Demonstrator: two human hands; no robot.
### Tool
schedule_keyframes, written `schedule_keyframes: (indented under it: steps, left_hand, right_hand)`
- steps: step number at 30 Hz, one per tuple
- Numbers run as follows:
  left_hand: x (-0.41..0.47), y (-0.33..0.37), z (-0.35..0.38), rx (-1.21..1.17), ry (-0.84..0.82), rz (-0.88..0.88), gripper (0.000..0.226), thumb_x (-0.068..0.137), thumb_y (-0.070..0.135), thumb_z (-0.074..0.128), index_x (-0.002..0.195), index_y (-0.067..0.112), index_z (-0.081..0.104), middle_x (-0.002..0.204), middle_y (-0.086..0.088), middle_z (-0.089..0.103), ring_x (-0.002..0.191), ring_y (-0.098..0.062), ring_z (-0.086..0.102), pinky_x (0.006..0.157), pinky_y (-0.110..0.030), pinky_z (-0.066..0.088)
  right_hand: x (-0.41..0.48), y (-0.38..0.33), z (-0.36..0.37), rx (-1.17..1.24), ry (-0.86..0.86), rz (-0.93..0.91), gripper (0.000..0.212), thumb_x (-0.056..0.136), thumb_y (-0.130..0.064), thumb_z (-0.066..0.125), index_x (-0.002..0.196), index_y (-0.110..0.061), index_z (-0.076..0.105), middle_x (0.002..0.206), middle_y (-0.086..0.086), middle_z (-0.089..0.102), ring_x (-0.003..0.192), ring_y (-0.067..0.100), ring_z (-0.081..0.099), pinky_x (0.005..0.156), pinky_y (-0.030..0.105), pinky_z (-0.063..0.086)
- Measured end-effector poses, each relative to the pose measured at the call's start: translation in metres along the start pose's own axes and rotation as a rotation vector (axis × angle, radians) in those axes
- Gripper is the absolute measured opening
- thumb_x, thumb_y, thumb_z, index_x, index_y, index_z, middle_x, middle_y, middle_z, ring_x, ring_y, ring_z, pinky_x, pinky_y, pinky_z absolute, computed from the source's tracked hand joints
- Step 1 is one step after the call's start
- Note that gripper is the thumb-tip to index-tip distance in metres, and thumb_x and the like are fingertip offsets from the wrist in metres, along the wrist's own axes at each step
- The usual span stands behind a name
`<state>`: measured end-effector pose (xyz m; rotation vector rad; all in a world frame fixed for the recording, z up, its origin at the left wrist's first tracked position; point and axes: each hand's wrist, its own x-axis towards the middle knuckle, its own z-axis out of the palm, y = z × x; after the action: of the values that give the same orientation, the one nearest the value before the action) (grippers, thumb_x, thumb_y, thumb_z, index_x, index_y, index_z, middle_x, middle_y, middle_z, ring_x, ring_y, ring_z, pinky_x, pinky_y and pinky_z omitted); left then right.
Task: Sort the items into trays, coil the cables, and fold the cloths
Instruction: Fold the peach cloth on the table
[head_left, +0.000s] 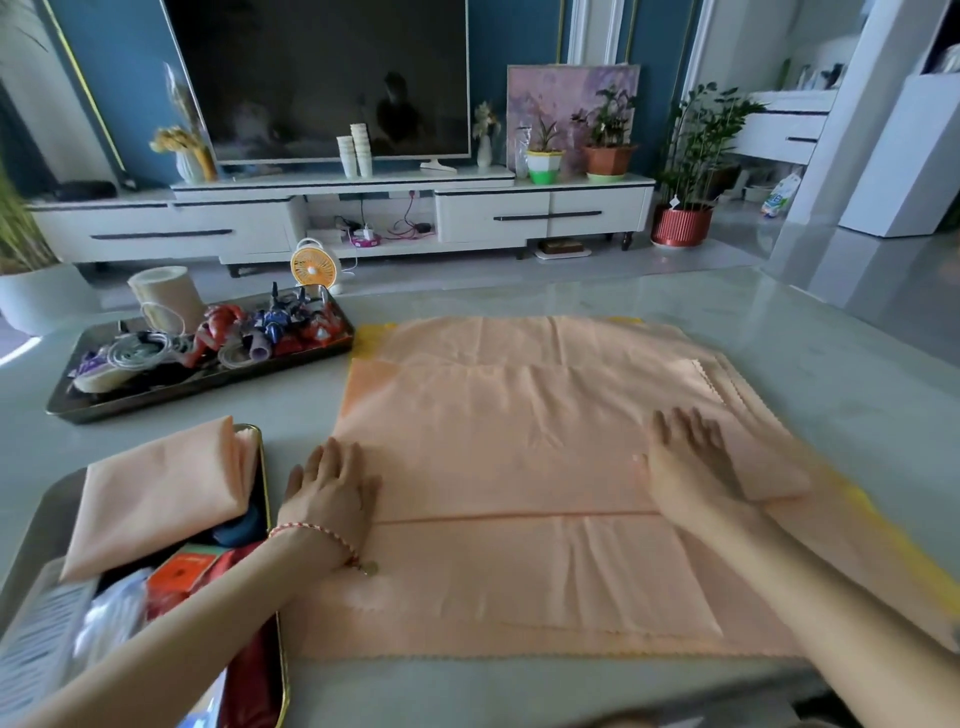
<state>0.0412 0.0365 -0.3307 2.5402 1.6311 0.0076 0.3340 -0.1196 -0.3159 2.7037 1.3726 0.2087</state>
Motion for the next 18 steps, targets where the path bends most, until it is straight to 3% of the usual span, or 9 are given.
schedule_keyframes:
  steps: [3, 6, 9, 11, 12, 13, 14, 16, 18]
  left_hand:
    - [-0.012, -0.001, -0.013, -0.165, 0.241, 0.049, 0.052, 0.090, 0.001, 0.038, 0.141, 0.008, 0.028, 0.151, -0.013, 0.022, 0.140, -0.027, 0.020, 0.111, -0.033, 0.017]
    - [-0.024, 0.006, -0.028, -0.598, 0.304, -0.051, 0.042, 0.088, -0.005, 0.040, 0.127, 0.006, 0.051, 0.134, -0.015, 0.048, 0.122, -0.031, 0.044, 0.099, -0.031, 0.032]
    - [-0.028, 0.014, -0.037, -1.218, 0.161, -0.383, 0.021, 0.091, -0.003, 0.044, 0.103, -0.001, 0.061, 0.095, -0.021, 0.066, 0.086, -0.033, 0.063, 0.078, -0.033, 0.051]
    - [-0.033, 0.016, -0.044, -1.638, -0.075, -0.624, 0.023, 0.094, 0.000, 0.039, 0.079, -0.005, 0.055, 0.052, -0.015, 0.060, 0.043, -0.024, 0.060, 0.043, -0.024, 0.050]
    - [-0.035, 0.015, -0.043, -1.733, -0.163, -0.690, 0.027, 0.096, 0.003, 0.037, 0.073, -0.003, 0.052, 0.046, -0.012, 0.056, 0.036, -0.022, 0.056, 0.036, -0.021, 0.046]
    - [-0.038, 0.015, -0.042, -1.773, -0.221, -0.719, 0.026, 0.096, 0.007, 0.038, 0.075, -0.002, 0.050, 0.051, -0.013, 0.056, 0.040, -0.024, 0.056, 0.037, -0.022, 0.046]
    - [-0.041, 0.018, -0.040, -1.783, -0.258, -0.722, 0.021, 0.096, 0.013, 0.042, 0.085, -0.003, 0.051, 0.065, -0.016, 0.056, 0.053, -0.028, 0.057, 0.045, -0.027, 0.050]
    - [-0.039, 0.020, -0.037, -1.804, -0.306, -0.732, 0.037, 0.094, 0.023, 0.052, 0.120, -0.003, 0.044, 0.099, -0.023, 0.055, 0.084, -0.034, 0.058, 0.072, -0.039, 0.051]
    - [-0.034, 0.026, -0.038, -1.911, -0.356, -0.689, 0.061, 0.090, 0.030, 0.060, 0.135, -0.001, 0.032, 0.123, -0.025, 0.051, 0.108, -0.036, 0.055, 0.090, -0.041, 0.046]
  right_hand:
    - [-0.024, -0.073, -0.028, 0.286, 0.163, -0.342, 0.054, 0.087, -0.012, 0.045, 0.141, -0.011, 0.034, 0.142, 0.010, 0.038, 0.130, 0.026, 0.036, 0.109, 0.033, 0.024]
    - [-0.049, -0.148, -0.048, 0.499, -0.035, -0.569, 0.044, 0.086, -0.017, 0.052, 0.130, -0.013, 0.045, 0.131, 0.008, 0.046, 0.118, 0.028, 0.047, 0.096, 0.036, 0.040]
    - [-0.056, -0.186, -0.045, 0.177, 0.043, -0.671, 0.028, 0.087, -0.016, 0.053, 0.115, -0.012, 0.056, 0.114, 0.010, 0.056, 0.103, 0.027, 0.057, 0.077, 0.034, 0.044]
    - [-0.059, -0.195, -0.048, -0.009, 0.106, -0.628, 0.019, 0.061, -0.037, 0.074, 0.070, -0.021, 0.070, 0.070, -0.003, 0.066, 0.064, 0.008, 0.064, 0.051, 0.020, 0.043]
    - [-0.060, -0.198, -0.052, -0.015, 0.146, -0.595, 0.027, 0.043, -0.043, 0.079, 0.050, -0.022, 0.064, 0.050, -0.007, 0.059, 0.046, 0.002, 0.058, 0.041, 0.016, 0.038]
    - [-0.060, -0.199, -0.052, -0.015, 0.197, -0.589, 0.031, 0.034, -0.043, 0.080, 0.044, -0.021, 0.060, 0.043, -0.008, 0.055, 0.040, 0.000, 0.054, 0.037, 0.015, 0.035]
    - [-0.059, -0.199, -0.051, 0.010, 0.198, -0.569, 0.028, 0.040, -0.038, 0.080, 0.050, -0.019, 0.062, 0.047, -0.006, 0.058, 0.043, 0.004, 0.058, 0.039, 0.016, 0.038]
    - [-0.055, -0.194, -0.056, 0.124, 0.154, -0.545, 0.017, 0.074, -0.013, 0.064, 0.090, -0.010, 0.062, 0.081, 0.006, 0.069, 0.073, 0.021, 0.069, 0.060, 0.028, 0.049]
    - [-0.046, -0.192, -0.051, 0.181, 0.213, -0.561, 0.026, 0.086, 0.001, 0.044, 0.112, -0.003, 0.049, 0.104, 0.014, 0.065, 0.093, 0.033, 0.065, 0.070, 0.037, 0.047]
